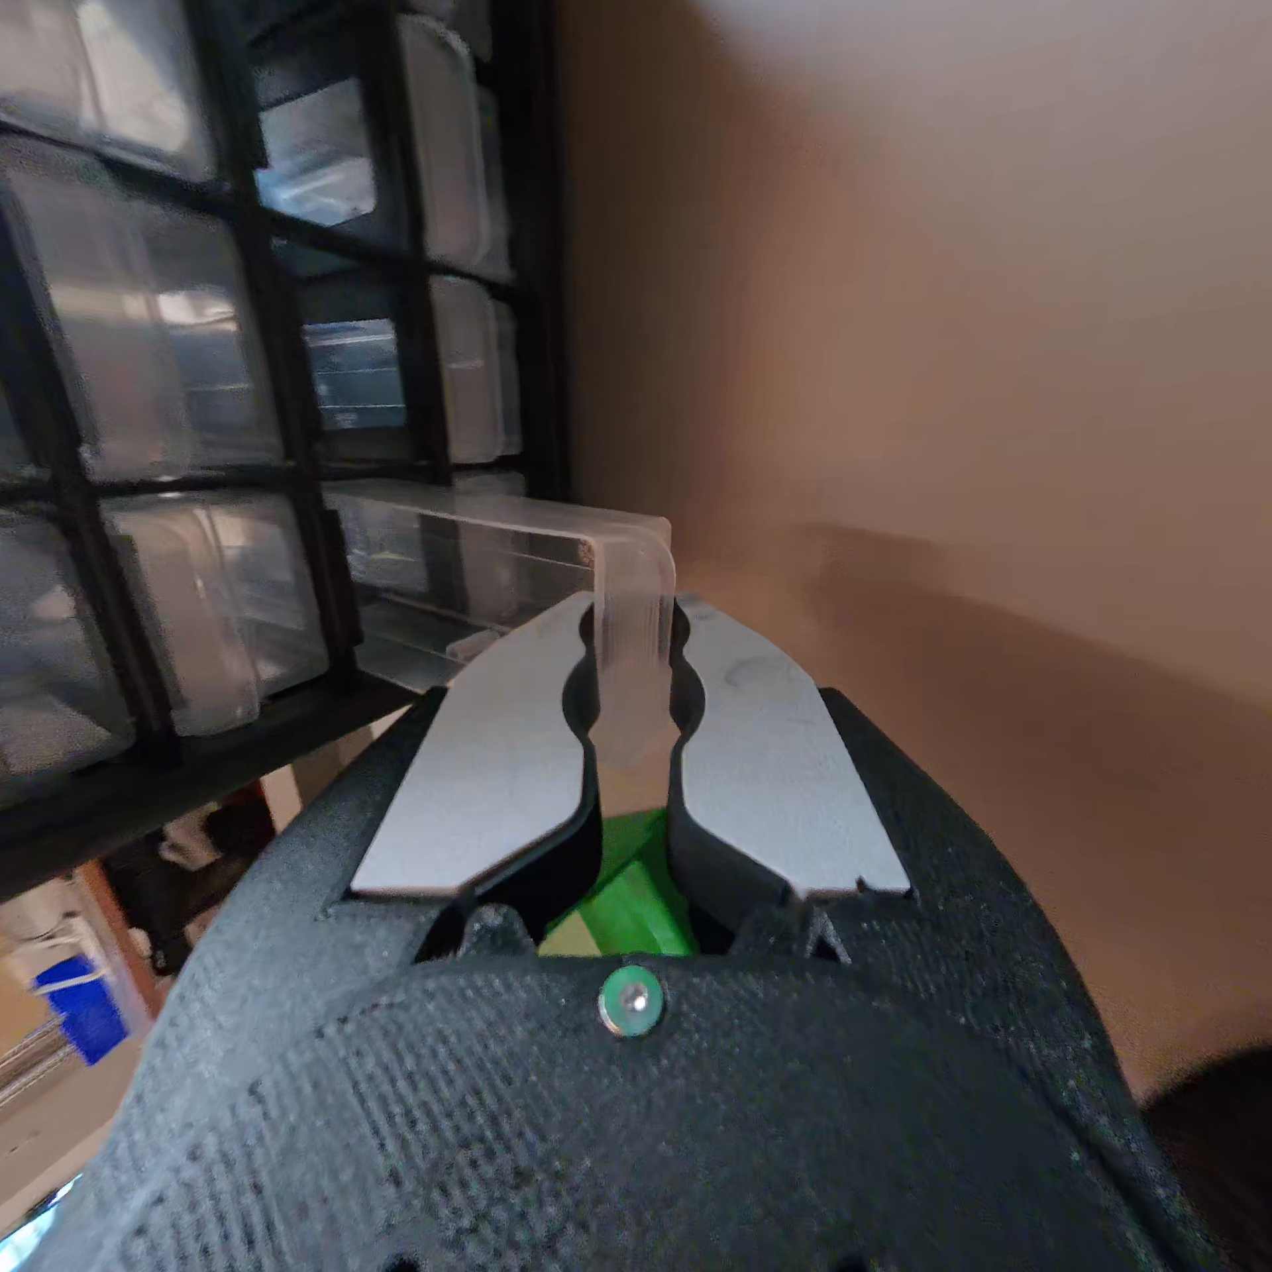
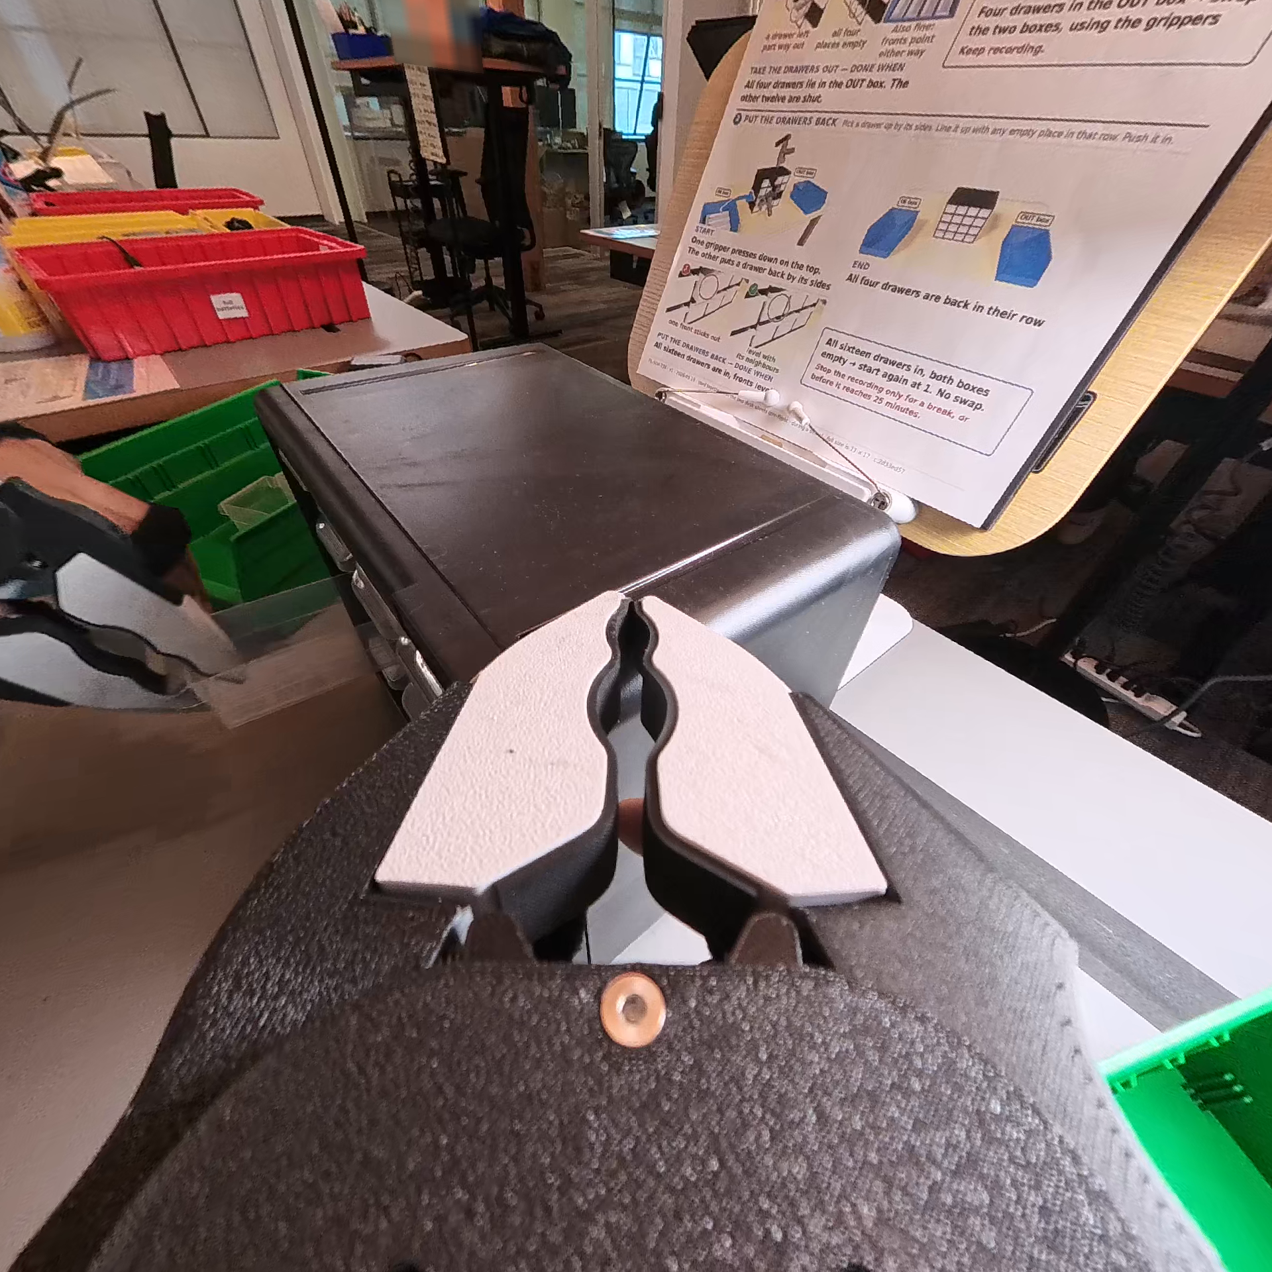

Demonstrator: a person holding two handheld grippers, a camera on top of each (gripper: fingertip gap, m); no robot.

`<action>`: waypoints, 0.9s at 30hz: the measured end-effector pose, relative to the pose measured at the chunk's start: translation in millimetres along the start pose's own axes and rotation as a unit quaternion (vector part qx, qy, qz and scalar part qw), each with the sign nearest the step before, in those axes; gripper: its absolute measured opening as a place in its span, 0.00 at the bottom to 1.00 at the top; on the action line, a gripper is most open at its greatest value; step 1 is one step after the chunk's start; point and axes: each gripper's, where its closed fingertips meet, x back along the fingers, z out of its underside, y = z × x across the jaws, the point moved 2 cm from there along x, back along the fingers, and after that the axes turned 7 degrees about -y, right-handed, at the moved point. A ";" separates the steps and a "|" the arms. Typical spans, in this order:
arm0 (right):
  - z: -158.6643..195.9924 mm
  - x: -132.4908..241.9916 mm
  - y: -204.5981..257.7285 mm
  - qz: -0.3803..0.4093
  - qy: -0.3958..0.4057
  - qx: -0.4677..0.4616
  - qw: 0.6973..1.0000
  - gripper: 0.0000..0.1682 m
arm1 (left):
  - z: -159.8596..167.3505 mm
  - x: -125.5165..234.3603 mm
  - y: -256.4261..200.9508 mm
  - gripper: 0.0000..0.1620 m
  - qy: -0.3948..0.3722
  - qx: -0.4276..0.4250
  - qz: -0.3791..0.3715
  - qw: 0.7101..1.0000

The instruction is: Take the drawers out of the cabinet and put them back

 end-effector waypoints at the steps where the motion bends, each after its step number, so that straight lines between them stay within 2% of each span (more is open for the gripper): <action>1: 0.0 0.0 -0.1 0.000 0.000 0.000 1.000 0.00 | 3.0 -4.5 4.1 0.10 -0.007 -0.003 -0.020 1.000; 8: 0.2 0.1 -0.4 -0.005 -0.005 -0.005 1.000 0.00 | 3.4 -21.4 30.5 0.18 -0.085 0.039 -0.150 0.984; 14: 0.1 0.1 -0.5 -0.006 -0.005 -0.005 1.000 0.00 | 17.5 -14.4 46.1 0.25 -0.189 0.149 -0.254 0.937; 18: 0.1 -0.2 -0.5 -0.005 -0.006 -0.006 1.000 0.00 | 16.6 -0.1 41.6 0.19 -0.241 0.146 -0.329 0.902; 19: 0.1 -0.1 -0.4 -0.005 -0.006 -0.006 1.000 0.00 | 15.3 1.2 38.8 0.15 -0.244 0.134 -0.341 0.898; 27: 0.1 -0.2 -0.5 -0.005 -0.007 -0.007 1.000 0.00 | 11.0 -4.5 40.8 0.13 -0.223 0.087 -0.404 0.883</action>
